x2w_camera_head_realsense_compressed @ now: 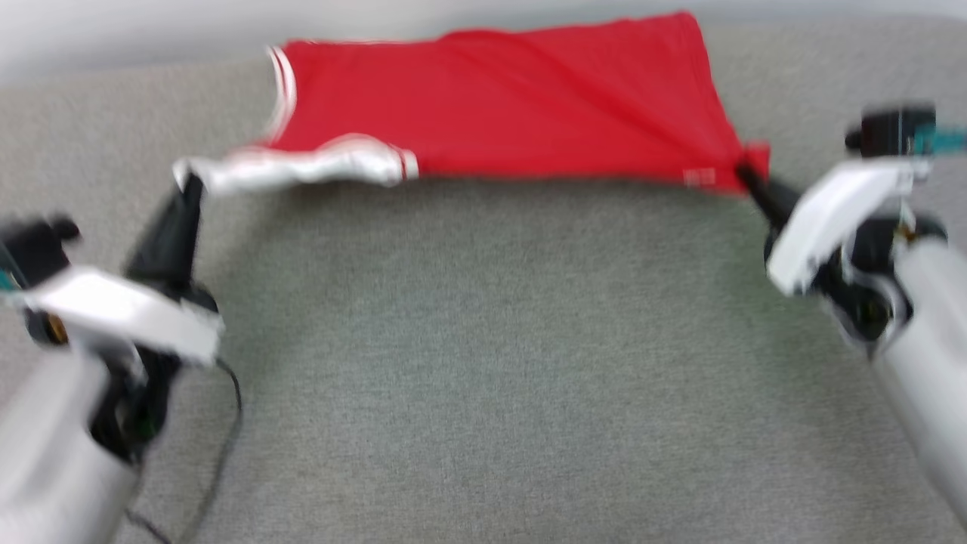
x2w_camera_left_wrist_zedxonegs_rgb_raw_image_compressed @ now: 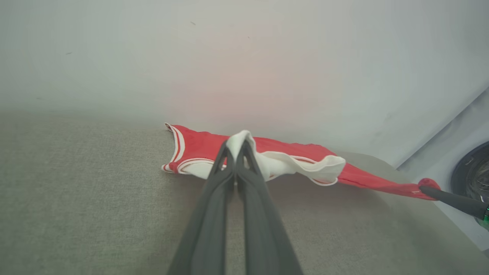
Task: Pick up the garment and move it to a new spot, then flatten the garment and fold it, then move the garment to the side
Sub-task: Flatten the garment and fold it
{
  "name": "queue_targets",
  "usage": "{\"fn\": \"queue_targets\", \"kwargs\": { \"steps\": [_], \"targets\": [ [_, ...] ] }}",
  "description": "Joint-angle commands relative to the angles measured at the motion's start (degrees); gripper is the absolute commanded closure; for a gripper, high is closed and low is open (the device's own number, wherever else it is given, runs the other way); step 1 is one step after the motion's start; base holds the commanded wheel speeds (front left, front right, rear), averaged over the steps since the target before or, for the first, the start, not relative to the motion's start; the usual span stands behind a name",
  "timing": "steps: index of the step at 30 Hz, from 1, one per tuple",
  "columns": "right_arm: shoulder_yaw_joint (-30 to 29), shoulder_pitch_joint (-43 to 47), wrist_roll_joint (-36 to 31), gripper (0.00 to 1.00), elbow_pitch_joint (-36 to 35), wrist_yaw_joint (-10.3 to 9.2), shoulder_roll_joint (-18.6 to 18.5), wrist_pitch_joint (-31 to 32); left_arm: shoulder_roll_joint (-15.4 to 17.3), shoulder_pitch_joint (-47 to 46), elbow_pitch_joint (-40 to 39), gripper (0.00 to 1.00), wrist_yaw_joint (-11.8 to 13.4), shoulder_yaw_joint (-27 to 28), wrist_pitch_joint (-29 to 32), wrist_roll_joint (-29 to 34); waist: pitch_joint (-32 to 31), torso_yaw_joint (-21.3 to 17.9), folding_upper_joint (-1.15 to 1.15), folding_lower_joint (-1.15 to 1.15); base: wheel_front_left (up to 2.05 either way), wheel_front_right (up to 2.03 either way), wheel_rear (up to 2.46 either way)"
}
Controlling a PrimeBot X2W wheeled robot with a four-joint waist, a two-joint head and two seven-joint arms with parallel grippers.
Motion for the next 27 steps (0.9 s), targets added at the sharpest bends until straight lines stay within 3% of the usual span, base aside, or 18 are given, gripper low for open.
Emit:
{"fn": "queue_targets", "kwargs": {
  "steps": [1, 8, 17, 23, 27],
  "targets": [
    [0.6, 1.7, 0.0, 1.00, -0.5, -0.06, -1.0, 0.0, -0.1, 1.6, -0.6, 1.00, 0.0, 0.1, -0.2, 0.8, -2.5, -0.3, 0.00, 0.02, 0.00, 0.00, 0.00],
    [4.3, 14.9, 4.3, 1.00, -7.3, -0.07, -6.3, 0.2, -2.2, 16.0, -4.9, 1.00, 0.0, 3.5, -0.2, 5.3, -8.6, 0.3, 0.00, 0.02, 0.00, 0.00, 0.00],
    [2.9, 35.7, 9.7, 1.00, -18.8, -0.07, -13.3, -6.3, -8.6, 35.1, -12.3, 1.00, 0.0, 13.6, -0.2, 12.4, -16.7, 1.5, 0.00, 0.02, 0.00, 0.00, 0.00],
    [-1.1, 48.7, 10.0, 1.00, -25.4, -0.08, -13.9, -10.9, -14.7, 47.8, -18.7, 1.00, 0.0, 20.2, -0.3, 16.5, -18.4, 1.5, 0.00, 0.02, 0.00, 0.00, 0.00],
    [-4.7, 54.2, 8.7, 1.00, -28.8, -0.08, -13.5, -12.5, -17.5, 52.7, -22.4, 1.00, 0.0, 21.6, -0.3, 17.4, -18.9, 2.0, 0.00, 0.02, 0.00, 0.00, 0.00]
  ]
}}
